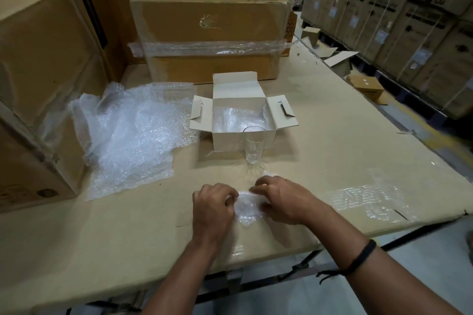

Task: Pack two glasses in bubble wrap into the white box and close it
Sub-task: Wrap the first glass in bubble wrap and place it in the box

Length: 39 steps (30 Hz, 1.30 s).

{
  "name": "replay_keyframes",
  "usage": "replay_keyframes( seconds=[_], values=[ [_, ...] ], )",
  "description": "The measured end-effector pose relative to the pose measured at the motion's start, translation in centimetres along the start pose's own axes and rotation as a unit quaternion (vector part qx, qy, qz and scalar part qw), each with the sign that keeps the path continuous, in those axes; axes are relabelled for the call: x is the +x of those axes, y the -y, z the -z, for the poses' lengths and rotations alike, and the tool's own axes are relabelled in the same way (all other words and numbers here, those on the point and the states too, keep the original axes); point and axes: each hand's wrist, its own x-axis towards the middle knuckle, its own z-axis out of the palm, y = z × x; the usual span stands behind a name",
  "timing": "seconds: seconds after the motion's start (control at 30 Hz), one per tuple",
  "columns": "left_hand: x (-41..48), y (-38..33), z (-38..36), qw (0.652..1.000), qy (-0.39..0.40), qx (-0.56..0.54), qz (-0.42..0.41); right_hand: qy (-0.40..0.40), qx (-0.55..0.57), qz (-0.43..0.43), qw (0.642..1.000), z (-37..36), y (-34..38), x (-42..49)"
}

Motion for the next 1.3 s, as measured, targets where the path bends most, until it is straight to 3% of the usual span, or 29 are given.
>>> replay_keyframes(
  seconds=[0.13, 0.23, 0.33, 0.37, 0.43, 0.53, 0.57, 0.63, 0.73, 0.8, 0.87, 0.93, 1.03, 1.13, 1.23, 1.3],
  values=[
    [1.5, 0.1, -0.5, 0.999, 0.007, -0.036, -0.021, -0.001, 0.02, -0.06, 0.998, -0.3, -0.1, -1.2],
    [2.7, 0.3, -1.3, 0.99, 0.059, -0.129, 0.009, -0.026, 0.012, -0.106, 0.994, -0.2, -1.7, -1.6],
    [3.8, 0.4, -2.2, 0.971, 0.083, -0.208, 0.086, -0.15, 0.099, -0.199, 0.963, 1.1, -5.3, -1.8],
    [4.3, 0.4, -2.6, 0.972, 0.079, -0.198, 0.101, -0.212, 0.176, -0.237, 0.931, 2.0, -6.2, -1.8],
    [5.6, 0.0, -3.6, 0.98, 0.07, -0.138, 0.126, -0.313, 0.369, -0.262, 0.835, 4.4, -7.4, -1.5],
    [8.0, -0.6, -5.2, 0.977, 0.082, -0.108, 0.164, -0.339, 0.621, -0.21, 0.675, 7.7, -7.6, 0.7],
    [8.8, -0.7, -5.8, 0.976, 0.091, -0.104, 0.168, -0.329, 0.669, -0.194, 0.638, 8.5, -7.5, 1.7],
    [9.9, -1.0, -6.7, 0.976, 0.102, -0.073, 0.176, -0.305, 0.708, -0.177, 0.612, 9.3, -6.9, 3.8],
    [10.1, -1.4, -7.3, 0.982, 0.062, -0.037, 0.174, -0.274, 0.686, -0.183, 0.649, 9.0, -6.3, 6.5],
    [9.8, -0.8, -7.8, 0.985, 0.042, -0.052, 0.16, -0.258, 0.571, -0.202, 0.753, 8.0, -6.7, 8.0],
    [9.7, -0.2, -8.2, 0.986, 0.04, -0.065, 0.15, -0.243, 0.382, -0.203, 0.868, 7.2, -7.1, 8.8],
    [9.9, 0.0, -8.3, 0.987, 0.037, -0.06, 0.142, -0.243, 0.22, -0.167, 0.93, 6.6, -7.3, 9.0],
    [10.0, -0.3, -8.0, 0.989, 0.029, -0.058, 0.136, -0.211, 0.061, -0.07, 0.973, 6.6, -7.1, 9.0],
    [9.8, -0.4, -7.7, 0.99, 0.026, -0.069, 0.124, -0.124, -0.03, 0.013, 0.992, 7.2, -7.6, 9.1],
    [9.8, -0.7, -7.6, 0.99, 0.036, -0.061, 0.12, -0.071, 0.0, -0.003, 0.997, 8.6, -8.3, 8.5],
    [10.0, -0.7, -7.6, 0.99, 0.031, -0.059, 0.125, -0.103, 0.04, 0.012, 0.994, 9.3, -8.6, 7.4]
  ],
)
